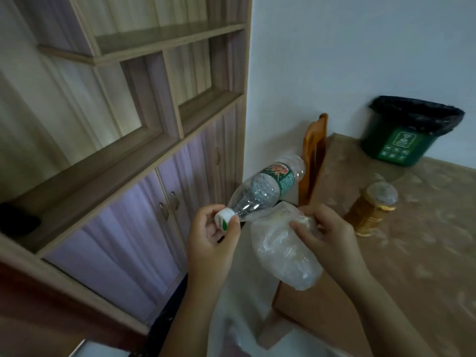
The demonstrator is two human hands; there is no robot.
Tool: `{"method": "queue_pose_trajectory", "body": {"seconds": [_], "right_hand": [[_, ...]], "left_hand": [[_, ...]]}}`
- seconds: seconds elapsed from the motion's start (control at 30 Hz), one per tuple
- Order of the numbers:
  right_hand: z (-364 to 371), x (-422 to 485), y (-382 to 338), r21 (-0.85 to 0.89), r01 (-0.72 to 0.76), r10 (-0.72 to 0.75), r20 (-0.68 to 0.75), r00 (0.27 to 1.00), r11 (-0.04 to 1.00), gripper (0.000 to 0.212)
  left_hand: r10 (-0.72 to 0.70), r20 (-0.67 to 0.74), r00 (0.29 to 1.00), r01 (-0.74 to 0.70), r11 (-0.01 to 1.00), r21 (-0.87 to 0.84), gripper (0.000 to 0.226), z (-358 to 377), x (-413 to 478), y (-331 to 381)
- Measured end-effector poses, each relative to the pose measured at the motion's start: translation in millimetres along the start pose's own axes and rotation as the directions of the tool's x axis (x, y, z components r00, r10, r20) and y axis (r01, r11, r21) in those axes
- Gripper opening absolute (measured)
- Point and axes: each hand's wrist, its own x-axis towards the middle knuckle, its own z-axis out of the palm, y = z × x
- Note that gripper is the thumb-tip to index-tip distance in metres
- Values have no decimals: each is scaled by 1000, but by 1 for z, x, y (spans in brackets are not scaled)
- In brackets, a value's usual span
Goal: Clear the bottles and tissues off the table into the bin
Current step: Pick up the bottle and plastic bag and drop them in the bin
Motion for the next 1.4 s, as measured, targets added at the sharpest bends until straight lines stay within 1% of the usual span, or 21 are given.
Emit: {"method": "queue_pose_trajectory", "body": {"seconds": [0.03, 0.13, 0.23, 0.3, 0.47, 0.6, 0.7, 0.8, 0.9, 1.0, 1.07, 1.13, 1.23, 1.4], "right_hand": [[9, 9, 3, 11, -5, 5, 5, 1000, 1000, 31], [35, 39, 15, 35, -31, 30, 2, 1000, 999, 29], [54, 78, 32, 74, -81, 84, -37, 996, 994, 28], [63, 105, 44, 79, -107, 114, -88, 990, 991, 25], [68, 169, 79, 23, -151, 153, -186, 971, 988, 17], [58, 205, 100, -44, -153, 140, -216, 966, 987, 23], [52, 220, 113, -91, -196, 170, -238, 956, 976, 23], [45, 236, 129, -146, -276, 223, -305, 926, 950, 23], [42, 256, 142, -202, -335, 244, -376, 894, 920, 23], [42, 282, 153, -230, -379, 254, -433, 865, 896, 23], [42, 303, 158, -250, -406, 256, -473, 843, 879, 23], [42, 326, 164, -242, -443, 264, -532, 805, 863, 24], [45, 358, 175, -182, -505, 305, -611, 730, 844, 24], [51, 397, 204, -154, -562, 325, -681, 656, 813, 22]], "left_hand": [[-3, -16, 1000, 3, 1000, 16, 27, -4, 10, -3], [-4, -46, 999, 7, 998, 56, 25, -9, 47, -13], [-2, -54, 999, 7, 996, 90, 23, -4, 97, -25], [14, -13, 1000, -13, 992, 124, 25, 5, 135, -32], [39, 128, 991, -63, 981, 186, 26, 37, 215, -51], [14, 147, 989, -37, 988, 152, 27, 63, 253, -74], [-16, 171, 985, -12, 987, 163, 27, 79, 275, -90], [-23, 215, 976, -5, 991, 130, 29, 103, 302, -104], [-36, 274, 961, 17, 997, 73, 28, 132, 332, -117], [-22, 367, 930, 16, 1000, 19, 26, 164, 366, -126], [-11, 426, 904, 19, 1000, -13, 29, 185, 394, -132], [22, 487, 873, 3, 999, -50, 27, 207, 425, -135], [76, 565, 821, -32, 996, -87, 18, 233, 468, -142], [112, 642, 758, -53, 992, -111, 21, 279, 520, -165]]}}
